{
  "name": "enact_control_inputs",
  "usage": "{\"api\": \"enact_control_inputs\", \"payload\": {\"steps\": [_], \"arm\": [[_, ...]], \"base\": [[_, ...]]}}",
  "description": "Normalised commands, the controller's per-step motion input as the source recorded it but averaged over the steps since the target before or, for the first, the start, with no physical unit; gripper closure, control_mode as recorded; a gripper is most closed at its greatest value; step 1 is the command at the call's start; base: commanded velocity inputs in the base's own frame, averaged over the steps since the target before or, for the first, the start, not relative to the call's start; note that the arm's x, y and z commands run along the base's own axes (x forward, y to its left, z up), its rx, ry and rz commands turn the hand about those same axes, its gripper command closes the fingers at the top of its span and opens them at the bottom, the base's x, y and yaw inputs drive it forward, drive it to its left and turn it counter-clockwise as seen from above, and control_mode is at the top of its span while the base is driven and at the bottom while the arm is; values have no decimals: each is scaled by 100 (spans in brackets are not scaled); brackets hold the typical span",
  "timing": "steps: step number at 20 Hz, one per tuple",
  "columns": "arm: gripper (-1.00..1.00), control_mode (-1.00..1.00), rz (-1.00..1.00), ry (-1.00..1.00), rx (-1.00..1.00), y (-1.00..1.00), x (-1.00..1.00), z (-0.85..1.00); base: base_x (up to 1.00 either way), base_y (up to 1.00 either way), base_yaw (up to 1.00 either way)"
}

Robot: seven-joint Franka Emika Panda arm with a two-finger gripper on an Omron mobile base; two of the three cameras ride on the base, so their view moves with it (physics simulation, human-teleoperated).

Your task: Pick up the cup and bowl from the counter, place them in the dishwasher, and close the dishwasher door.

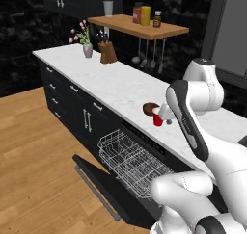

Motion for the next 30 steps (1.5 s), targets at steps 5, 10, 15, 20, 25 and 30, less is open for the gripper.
{"api": "enact_control_inputs", "payload": {"steps": [5,10,15,20,25,30], "arm": [[-100,-100,1,-3,0,-1,13,0],[-100,-100,-1,-24,0,-12,38,-1],[-100,-100,-9,-18,0,-22,39,-30],[-100,-100,-13,-18,0,-30,16,-45],[-100,-100,-15,-8,0,-24,3,-23],[-100,-100,-23,1,3,-14,2,-2]], "base": [[0,0,0],[0,0,0],[0,0,0],[0,0,0],[0,0,0],[0,0,0]]}}
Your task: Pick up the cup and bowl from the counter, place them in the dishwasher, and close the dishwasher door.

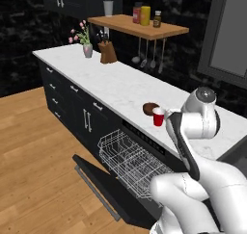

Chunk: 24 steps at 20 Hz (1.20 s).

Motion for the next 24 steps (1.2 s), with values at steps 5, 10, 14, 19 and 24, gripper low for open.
{"api": "enact_control_inputs", "payload": {"steps": [5,10,14,19,24], "arm": [[-100,-100,-16,11,17,-17,7,0],[-100,-100,-8,9,16,-13,6,1],[-100,-100,-5,1,7,0,15,9],[-100,-100,-3,0,8,0,22,2],[-100,-100,-3,1,3,0,23,0]], "base": [[0,0,0],[0,0,0],[0,0,0],[0,0,0],[0,0,0]]}}
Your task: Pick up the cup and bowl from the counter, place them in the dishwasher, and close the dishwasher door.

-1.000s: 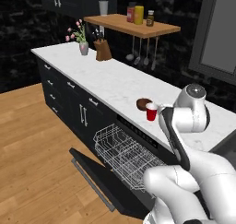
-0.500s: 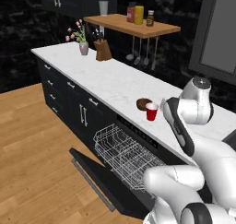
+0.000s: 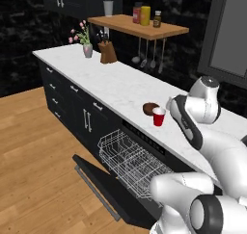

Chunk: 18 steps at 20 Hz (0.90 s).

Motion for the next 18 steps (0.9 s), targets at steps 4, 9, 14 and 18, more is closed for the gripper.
{"api": "enact_control_inputs", "payload": {"steps": [4,9,14,18], "arm": [[-100,-100,0,0,0,0,34,0],[-100,-100,0,0,-1,0,35,-10],[-100,-100,0,0,0,0,36,-12],[-100,-100,0,0,0,0,34,-14]], "base": [[0,0,0],[0,0,0],[0,0,0],[0,0,0]]}}
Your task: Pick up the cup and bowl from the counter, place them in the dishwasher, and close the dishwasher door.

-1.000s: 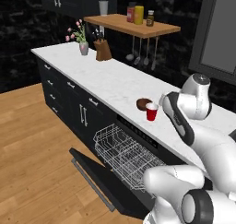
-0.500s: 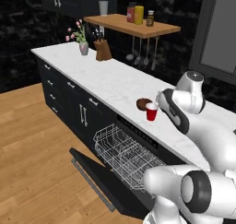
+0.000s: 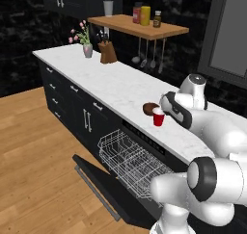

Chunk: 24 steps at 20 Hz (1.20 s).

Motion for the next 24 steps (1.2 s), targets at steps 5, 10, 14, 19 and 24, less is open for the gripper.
{"api": "enact_control_inputs", "payload": {"steps": [5,10,14,19,24], "arm": [[-100,-100,0,0,0,0,34,-22],[-100,-100,-1,0,0,0,30,-34],[-100,-100,0,0,0,0,36,-28],[-100,-100,-2,0,0,0,31,-13],[-100,-100,-3,0,0,0,32,-10]], "base": [[0,0,0],[0,0,0],[0,0,0],[0,0,0],[0,0,0]]}}
